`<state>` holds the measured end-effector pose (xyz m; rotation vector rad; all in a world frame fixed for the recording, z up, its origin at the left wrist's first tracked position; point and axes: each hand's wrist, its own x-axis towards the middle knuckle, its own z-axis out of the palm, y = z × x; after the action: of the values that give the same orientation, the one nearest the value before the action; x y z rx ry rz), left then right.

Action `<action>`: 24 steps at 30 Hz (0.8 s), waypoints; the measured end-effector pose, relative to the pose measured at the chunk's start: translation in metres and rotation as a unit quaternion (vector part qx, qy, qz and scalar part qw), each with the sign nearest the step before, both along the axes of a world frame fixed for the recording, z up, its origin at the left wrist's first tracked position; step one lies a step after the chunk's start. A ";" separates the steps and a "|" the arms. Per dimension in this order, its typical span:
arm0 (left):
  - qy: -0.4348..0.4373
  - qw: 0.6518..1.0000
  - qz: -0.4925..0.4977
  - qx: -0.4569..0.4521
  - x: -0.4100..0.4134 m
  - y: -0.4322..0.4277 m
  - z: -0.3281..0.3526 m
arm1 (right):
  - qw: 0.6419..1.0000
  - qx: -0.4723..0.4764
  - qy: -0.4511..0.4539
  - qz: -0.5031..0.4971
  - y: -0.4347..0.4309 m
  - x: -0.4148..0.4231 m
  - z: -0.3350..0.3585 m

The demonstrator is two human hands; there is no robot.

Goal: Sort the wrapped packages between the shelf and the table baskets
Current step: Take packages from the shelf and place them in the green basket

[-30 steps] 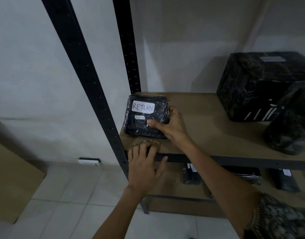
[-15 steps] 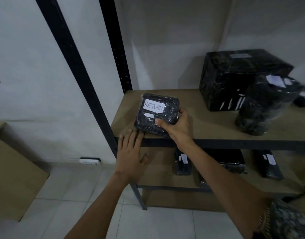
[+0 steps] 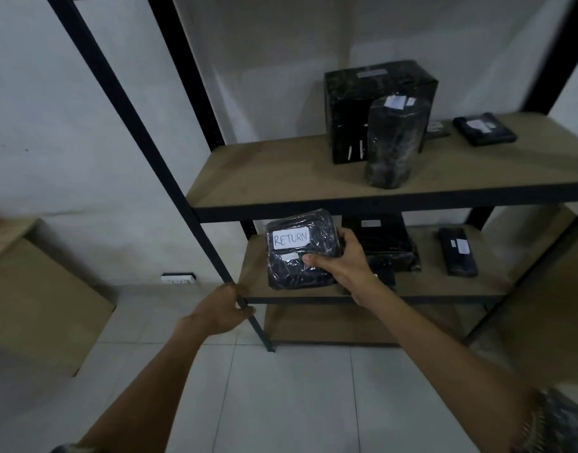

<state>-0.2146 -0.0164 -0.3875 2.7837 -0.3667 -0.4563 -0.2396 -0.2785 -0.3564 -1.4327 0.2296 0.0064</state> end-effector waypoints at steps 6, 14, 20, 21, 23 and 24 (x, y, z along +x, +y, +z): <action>-0.027 0.999 -0.016 -0.023 -0.044 -0.020 0.003 | 1.000 -0.016 -0.014 -0.005 -0.022 -0.071 0.006; 0.047 0.995 -0.073 -0.052 -0.127 -0.072 -0.002 | 0.998 0.022 0.004 -0.052 -0.051 -0.188 -0.005; 0.099 0.988 -0.111 -0.026 -0.175 -0.134 -0.022 | 0.993 -0.025 0.038 -0.108 -0.103 -0.260 -0.018; 0.100 0.988 -0.114 -0.030 -0.180 -0.147 -0.024 | 0.992 -0.026 0.037 -0.119 -0.114 -0.271 -0.019; 0.097 0.987 -0.126 -0.029 -0.192 -0.176 -0.025 | 0.989 -0.026 0.033 -0.139 -0.140 -0.289 -0.022; 0.092 0.986 -0.135 -0.023 -0.198 -0.192 -0.024 | 0.988 -0.027 0.034 -0.145 -0.154 -0.297 -0.024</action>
<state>-0.4131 -0.2089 -0.4117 2.6288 -0.7044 -0.7505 -0.5369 -0.4329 -0.3809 -1.4432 0.4957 -0.1911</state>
